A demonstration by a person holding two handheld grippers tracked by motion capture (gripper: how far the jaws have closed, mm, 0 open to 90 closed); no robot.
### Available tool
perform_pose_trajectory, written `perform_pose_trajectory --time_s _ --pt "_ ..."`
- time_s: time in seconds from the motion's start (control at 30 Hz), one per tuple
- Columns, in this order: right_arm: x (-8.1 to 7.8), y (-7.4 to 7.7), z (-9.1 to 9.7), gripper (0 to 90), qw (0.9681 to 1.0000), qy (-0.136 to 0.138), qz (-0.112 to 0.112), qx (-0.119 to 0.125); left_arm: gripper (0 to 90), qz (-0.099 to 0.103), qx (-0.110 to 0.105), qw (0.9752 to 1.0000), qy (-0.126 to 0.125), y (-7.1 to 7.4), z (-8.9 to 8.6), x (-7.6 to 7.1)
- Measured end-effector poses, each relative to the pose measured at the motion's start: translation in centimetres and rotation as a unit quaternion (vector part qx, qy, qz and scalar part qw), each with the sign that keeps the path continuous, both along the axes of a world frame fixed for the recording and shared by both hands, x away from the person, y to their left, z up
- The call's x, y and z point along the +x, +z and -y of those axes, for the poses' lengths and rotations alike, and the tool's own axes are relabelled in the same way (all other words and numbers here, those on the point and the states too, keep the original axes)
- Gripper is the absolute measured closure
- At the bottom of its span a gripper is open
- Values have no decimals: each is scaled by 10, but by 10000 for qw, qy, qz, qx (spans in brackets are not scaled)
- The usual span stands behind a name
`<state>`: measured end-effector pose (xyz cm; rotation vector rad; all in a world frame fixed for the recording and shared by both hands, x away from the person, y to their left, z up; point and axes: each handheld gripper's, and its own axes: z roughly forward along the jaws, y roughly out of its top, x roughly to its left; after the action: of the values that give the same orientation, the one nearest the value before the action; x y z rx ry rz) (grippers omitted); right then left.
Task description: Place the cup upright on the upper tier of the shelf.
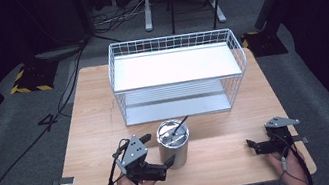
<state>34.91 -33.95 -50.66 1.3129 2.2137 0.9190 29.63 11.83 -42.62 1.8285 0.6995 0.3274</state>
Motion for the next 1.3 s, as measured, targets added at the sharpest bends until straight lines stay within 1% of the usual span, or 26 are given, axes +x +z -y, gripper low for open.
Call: perform_pose_trajectory --time_s 0.1,0.13,0.2,0.3,0.37,0.47,0.5,0.53,0.63,0.67,0.7,0.8,0.9,0.97,1.03,1.3 --pt "0 0 0 4 10000 -6 0 1 0 12 19 10000 -10 -2 5 3" --pt "0 0 0 4 10000 -6 1 1 0 -26 -14 10000 -1 -4 8 5" --pt "0 0 0 5 10000 -8 1 3 0 -56 -7 10000 15 -6 11 8" --pt "0 0 0 4 10000 -7 1 2 0 -62 7 10000 39 -10 15 12" --pt "0 0 0 4 10000 -5 3 1 0 -39 9 10000 42 -12 17 14" --pt "0 0 0 4 10000 -8 5 -1 0 4 16 10000 -40 -20 23 21" --pt "0 0 0 4 10000 -8 5 -1 0 4 16 10000 -40 -20 23 21" --pt "0 0 0 5 10000 -8 1 2 0 73 -2 10000 -65 -22 26 22" --pt "0 0 0 5 10000 -8 3 0 0 100 -44 9999 -62 -25 29 24" --pt "0 0 0 5 10000 -11 6 -1 0 180 -39 9998 -43 -27 32 25" --pt "0 0 0 5 10000 -11 6 -1 0 180 -39 9998 -43 -27 32 25" --pt "0 0 0 4 10000 -33 -5 4 0 269 -75 9996 -40 -30 34 27" --pt "0 0 0 5 10000 -48 -2 0 0 314 -60 9995 -36 -32 35 27" --pt "0 0 0 4 10000 -56 5 -5 2 390 13 9992 11 -35 38 27" --pt "0 0 0 5 10000 -69 5 -6 28 436 132 9989 80 -36 40 25" --pt "1 0 0 5 10000 -95 7 -8 36 425 123 9989 129 -35 41 24"
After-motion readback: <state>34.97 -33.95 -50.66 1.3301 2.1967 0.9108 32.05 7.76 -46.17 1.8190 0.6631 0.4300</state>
